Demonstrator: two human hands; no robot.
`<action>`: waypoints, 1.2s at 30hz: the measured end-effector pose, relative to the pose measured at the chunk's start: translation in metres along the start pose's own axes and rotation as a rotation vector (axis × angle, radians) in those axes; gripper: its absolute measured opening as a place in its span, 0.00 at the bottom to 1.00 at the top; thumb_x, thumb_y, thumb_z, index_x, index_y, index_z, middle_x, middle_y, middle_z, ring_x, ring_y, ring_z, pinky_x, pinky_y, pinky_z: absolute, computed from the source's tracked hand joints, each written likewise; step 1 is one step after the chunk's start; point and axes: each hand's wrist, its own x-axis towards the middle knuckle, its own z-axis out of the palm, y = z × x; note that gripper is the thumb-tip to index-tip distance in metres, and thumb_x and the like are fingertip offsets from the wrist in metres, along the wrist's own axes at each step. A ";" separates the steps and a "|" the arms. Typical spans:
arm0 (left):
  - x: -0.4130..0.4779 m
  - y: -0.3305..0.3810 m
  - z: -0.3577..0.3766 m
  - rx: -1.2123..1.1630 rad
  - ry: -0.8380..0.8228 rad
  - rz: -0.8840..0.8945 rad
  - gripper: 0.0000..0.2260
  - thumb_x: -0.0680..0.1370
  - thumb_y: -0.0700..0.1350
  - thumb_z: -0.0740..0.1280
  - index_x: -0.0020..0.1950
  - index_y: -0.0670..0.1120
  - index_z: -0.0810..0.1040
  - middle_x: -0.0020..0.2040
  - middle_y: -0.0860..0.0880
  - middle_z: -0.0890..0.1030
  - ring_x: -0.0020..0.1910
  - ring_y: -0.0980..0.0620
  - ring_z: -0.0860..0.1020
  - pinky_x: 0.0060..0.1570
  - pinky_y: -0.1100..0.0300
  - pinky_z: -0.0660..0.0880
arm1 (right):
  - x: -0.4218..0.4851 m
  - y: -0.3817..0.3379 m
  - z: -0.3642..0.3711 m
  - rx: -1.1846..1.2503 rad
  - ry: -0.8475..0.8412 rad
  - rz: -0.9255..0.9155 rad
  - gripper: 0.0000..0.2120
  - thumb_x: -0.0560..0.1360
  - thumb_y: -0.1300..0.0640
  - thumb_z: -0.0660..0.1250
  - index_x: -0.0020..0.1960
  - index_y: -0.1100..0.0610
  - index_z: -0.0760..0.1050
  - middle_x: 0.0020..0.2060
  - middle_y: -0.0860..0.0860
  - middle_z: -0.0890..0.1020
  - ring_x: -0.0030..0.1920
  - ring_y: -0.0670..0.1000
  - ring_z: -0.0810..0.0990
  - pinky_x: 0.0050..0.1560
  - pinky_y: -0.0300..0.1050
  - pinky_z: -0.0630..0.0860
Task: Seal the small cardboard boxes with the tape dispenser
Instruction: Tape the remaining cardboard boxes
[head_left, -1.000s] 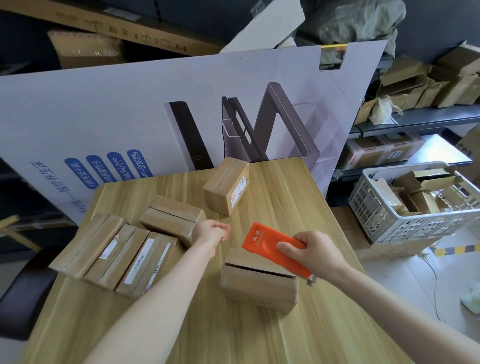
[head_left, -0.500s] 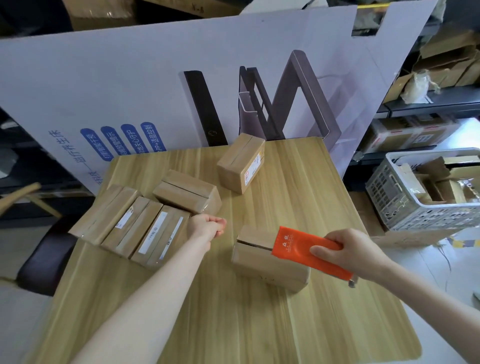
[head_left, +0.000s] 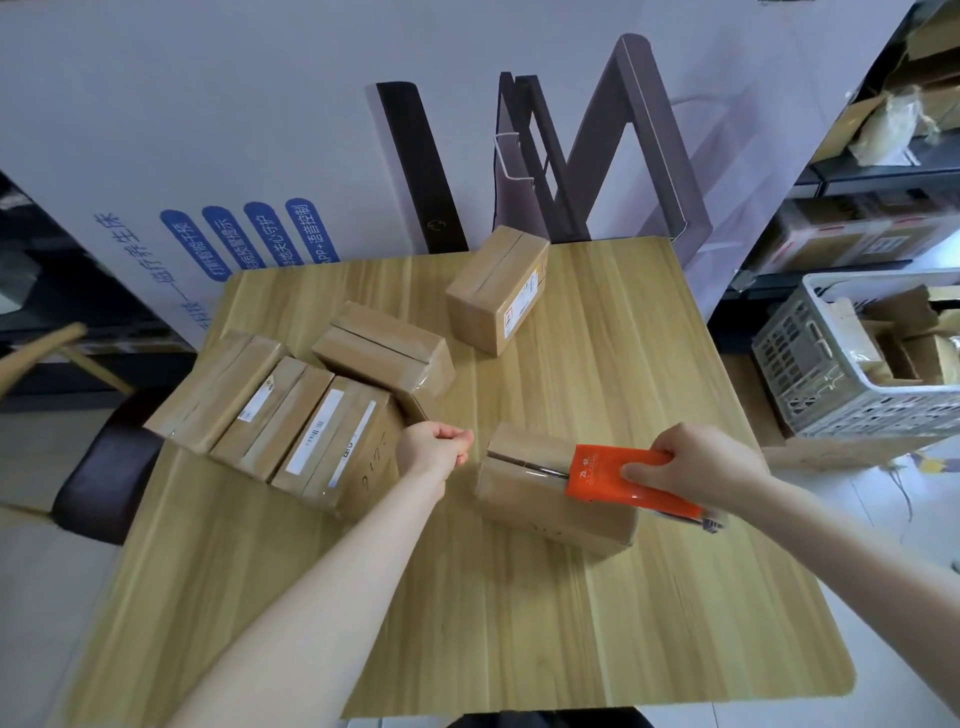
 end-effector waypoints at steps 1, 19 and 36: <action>0.000 -0.003 0.002 0.005 0.003 -0.013 0.06 0.71 0.41 0.75 0.37 0.43 0.80 0.33 0.50 0.83 0.26 0.53 0.76 0.43 0.57 0.79 | 0.002 -0.001 0.002 -0.011 -0.011 -0.002 0.21 0.69 0.31 0.66 0.36 0.49 0.78 0.30 0.44 0.80 0.31 0.44 0.79 0.27 0.39 0.68; 0.003 -0.025 0.017 0.574 -0.014 0.116 0.22 0.78 0.50 0.66 0.71 0.49 0.69 0.65 0.51 0.76 0.62 0.47 0.75 0.54 0.56 0.74 | 0.017 0.001 0.015 -0.024 -0.028 0.043 0.19 0.69 0.33 0.65 0.36 0.49 0.77 0.31 0.45 0.80 0.32 0.45 0.79 0.28 0.40 0.69; 0.011 -0.011 0.010 0.537 0.109 0.345 0.19 0.82 0.41 0.58 0.73 0.46 0.67 0.65 0.49 0.77 0.64 0.48 0.74 0.53 0.59 0.69 | 0.019 -0.071 0.040 0.104 0.017 0.071 0.20 0.71 0.34 0.62 0.41 0.52 0.78 0.31 0.46 0.80 0.30 0.46 0.78 0.27 0.38 0.67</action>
